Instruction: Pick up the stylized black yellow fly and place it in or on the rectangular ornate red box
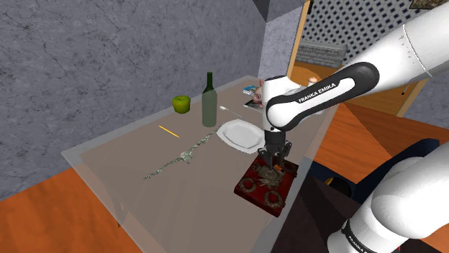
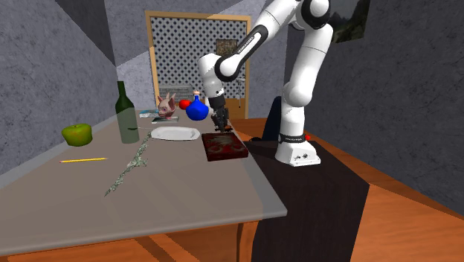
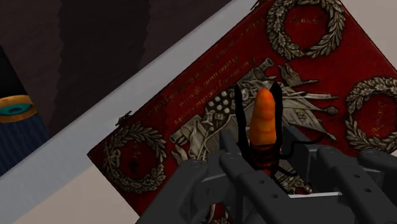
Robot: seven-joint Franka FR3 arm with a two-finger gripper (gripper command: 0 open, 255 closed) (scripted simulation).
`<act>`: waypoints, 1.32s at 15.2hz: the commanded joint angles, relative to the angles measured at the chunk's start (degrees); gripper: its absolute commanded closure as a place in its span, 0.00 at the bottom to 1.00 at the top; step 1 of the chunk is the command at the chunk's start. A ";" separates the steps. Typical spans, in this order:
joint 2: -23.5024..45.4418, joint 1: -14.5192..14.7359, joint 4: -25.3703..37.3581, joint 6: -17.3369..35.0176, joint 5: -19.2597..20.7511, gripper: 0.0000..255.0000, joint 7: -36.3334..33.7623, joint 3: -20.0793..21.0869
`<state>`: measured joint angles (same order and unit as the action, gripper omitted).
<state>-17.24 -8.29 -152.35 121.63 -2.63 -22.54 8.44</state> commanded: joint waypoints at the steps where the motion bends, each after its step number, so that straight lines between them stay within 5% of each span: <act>1: 1.15 -0.01 -0.78 1.96 0.05 1.00 -0.13 0.12; 13: 4.17 -0.14 -1.91 6.10 0.34 1.00 -0.43 0.32; 14: 4.17 -0.14 -1.91 6.09 0.34 0.00 -0.43 0.32; 20: 2.96 -0.11 -0.76 3.74 0.25 0.00 -0.32 0.24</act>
<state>-13.49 -8.44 -153.71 126.79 -2.29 -22.91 8.70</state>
